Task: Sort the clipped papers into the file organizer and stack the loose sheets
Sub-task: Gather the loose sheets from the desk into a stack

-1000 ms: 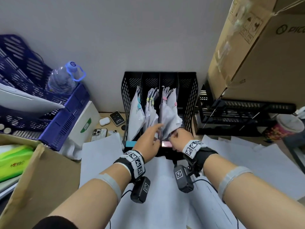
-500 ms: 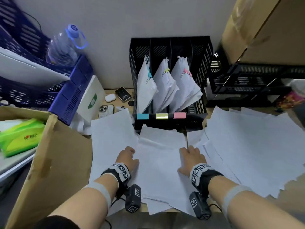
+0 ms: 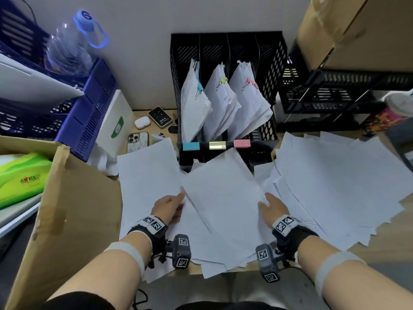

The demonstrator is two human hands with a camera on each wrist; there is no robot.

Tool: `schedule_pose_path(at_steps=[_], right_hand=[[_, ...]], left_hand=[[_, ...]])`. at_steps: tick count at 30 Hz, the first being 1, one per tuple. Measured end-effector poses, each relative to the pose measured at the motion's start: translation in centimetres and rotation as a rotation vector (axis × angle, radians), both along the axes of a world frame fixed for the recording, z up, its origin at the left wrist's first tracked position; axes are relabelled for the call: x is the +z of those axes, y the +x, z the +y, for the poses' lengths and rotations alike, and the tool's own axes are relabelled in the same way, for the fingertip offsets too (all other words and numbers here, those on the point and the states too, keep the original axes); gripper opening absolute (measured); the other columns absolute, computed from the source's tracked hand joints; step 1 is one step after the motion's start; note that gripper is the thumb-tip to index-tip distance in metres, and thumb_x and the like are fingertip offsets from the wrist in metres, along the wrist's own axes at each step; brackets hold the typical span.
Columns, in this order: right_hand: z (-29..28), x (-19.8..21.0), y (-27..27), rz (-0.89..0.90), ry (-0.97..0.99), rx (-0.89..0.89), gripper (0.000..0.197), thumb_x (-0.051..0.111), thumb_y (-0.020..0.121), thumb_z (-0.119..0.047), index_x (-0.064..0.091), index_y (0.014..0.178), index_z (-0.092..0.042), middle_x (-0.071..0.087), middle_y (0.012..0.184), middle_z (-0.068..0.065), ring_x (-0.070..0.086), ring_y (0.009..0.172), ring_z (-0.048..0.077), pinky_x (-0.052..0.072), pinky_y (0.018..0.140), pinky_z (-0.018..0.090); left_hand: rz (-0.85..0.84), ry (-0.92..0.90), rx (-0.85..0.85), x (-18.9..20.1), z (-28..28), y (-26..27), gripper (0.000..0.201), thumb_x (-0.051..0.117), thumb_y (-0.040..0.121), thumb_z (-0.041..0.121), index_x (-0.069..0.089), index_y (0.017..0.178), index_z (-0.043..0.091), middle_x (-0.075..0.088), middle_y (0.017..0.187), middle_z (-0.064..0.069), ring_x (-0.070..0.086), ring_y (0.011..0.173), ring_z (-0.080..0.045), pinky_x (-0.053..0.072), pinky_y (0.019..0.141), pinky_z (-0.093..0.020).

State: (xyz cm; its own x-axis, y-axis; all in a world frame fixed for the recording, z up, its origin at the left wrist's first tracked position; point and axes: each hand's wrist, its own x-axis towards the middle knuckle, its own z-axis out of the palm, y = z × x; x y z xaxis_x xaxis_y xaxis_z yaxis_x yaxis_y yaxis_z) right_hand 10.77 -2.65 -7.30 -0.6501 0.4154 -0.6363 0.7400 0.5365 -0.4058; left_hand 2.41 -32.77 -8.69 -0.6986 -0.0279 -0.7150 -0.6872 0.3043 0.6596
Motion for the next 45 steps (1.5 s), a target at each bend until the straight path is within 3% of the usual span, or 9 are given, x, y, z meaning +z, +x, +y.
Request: schedule_pose_path(at_steps=[2,5,9,17,24,32,37,43,45], right_hand=[[0.1,-0.3,0.4,-0.059,0.004,-0.026,0.046,0.045,0.098,-0.029,0.048,0.137,-0.006,0.048,0.145,0.012,0.047,0.131,0.031,0.038,0.108,0.034],[-1.1,-0.8,0.6,-0.024,-0.02,-0.03,0.019,0.051,0.091,-0.024,0.058,0.093,-0.006,0.061,0.104,0.011,0.059,0.088,0.023,0.042,0.079,0.026],[-3.8,-0.3,0.1,0.049,-0.135,-0.11,0.041,0.062,0.086,-0.025,0.031,0.113,-0.021,0.054,0.098,0.005,0.056,0.081,0.023,0.042,0.067,0.028],[-5.4,0.8,-0.8,0.098,-0.362,0.01,0.034,0.066,0.086,-0.022,0.062,0.119,-0.017,0.068,0.113,-0.002,0.063,0.102,0.02,0.049,0.089,0.03],[-7.9,1.2,-2.9,0.03,-0.282,0.12,0.035,0.057,0.092,-0.02,0.059,0.123,-0.005,0.064,0.12,0.014,0.057,0.098,0.028,0.041,0.081,0.026],[-6.5,0.7,-2.7,0.073,-0.175,0.083,0.03,0.048,0.094,-0.015,0.065,0.112,0.002,0.067,0.113,0.02,0.06,0.095,0.034,0.047,0.079,0.033],[-5.0,1.1,-2.0,0.186,-0.133,-0.004,0.029,0.052,0.095,-0.015,0.064,0.117,0.0,0.066,0.119,0.019,0.06,0.104,0.033,0.042,0.081,0.028],[-3.9,1.1,-0.8,0.29,-0.127,-0.132,0.035,0.058,0.092,-0.016,0.053,0.124,-0.003,0.061,0.119,0.012,0.053,0.096,0.024,0.041,0.084,0.027],[-3.6,1.0,-0.6,0.364,0.112,-0.148,0.05,0.067,0.083,-0.015,0.045,0.127,-0.005,0.053,0.126,0.017,0.053,0.108,0.031,0.046,0.089,0.037]], left_hand=[[0.008,-0.016,-0.074,-0.4,0.2,0.2,0.041,0.075,0.082,0.045,0.07,0.103,0.011,0.071,0.094,-0.011,0.065,0.078,-0.026,0.054,0.065,-0.031],[0.058,-0.083,-0.249,-0.5,0.9,0.4,0.038,0.075,0.082,0.037,0.067,0.112,0.015,0.071,0.108,-0.004,0.069,0.096,-0.024,0.054,0.075,-0.031],[0.085,-0.067,-0.373,-0.3,1.8,1.0,0.033,0.067,0.089,0.024,0.065,0.121,0.014,0.072,0.116,-0.002,0.069,0.105,-0.022,0.054,0.093,-0.034],[0.125,-0.143,-0.256,-0.3,-1.1,1.0,0.035,0.06,0.095,0.016,0.062,0.128,0.007,0.068,0.127,-0.009,0.065,0.114,-0.027,0.049,0.105,-0.038],[0.135,-0.475,0.001,0.0,-6.6,1.0,0.038,0.052,0.096,0.021,0.056,0.13,0.004,0.059,0.134,-0.012,0.057,0.122,-0.033,0.043,0.109,-0.04],[0.072,-0.71,-0.132,-0.2,-6.1,1.7,0.053,0.06,0.088,0.028,0.047,0.135,0.005,0.033,0.151,-0.017,0.038,0.137,-0.036,0.037,0.113,-0.042],[0.033,-0.812,-0.124,0.2,-5.0,2.3,0.043,0.064,0.08,0.034,0.05,0.117,0.015,0.04,0.136,-0.013,0.036,0.128,-0.035,0.039,0.102,-0.045],[-0.041,-0.888,-0.07,0.6,-3.4,3.1,0.087,0.078,0.069,0.041,0.029,0.136,0.013,0.038,0.138,-0.021,0.038,0.128,-0.037,0.044,0.097,-0.047],[-0.073,-0.878,0.007,0.4,-3.2,3.1,0.09,0.081,0.067,0.033,0.028,0.136,0.011,0.039,0.138,-0.024,0.04,0.127,-0.039,0.043,0.1,-0.046]])
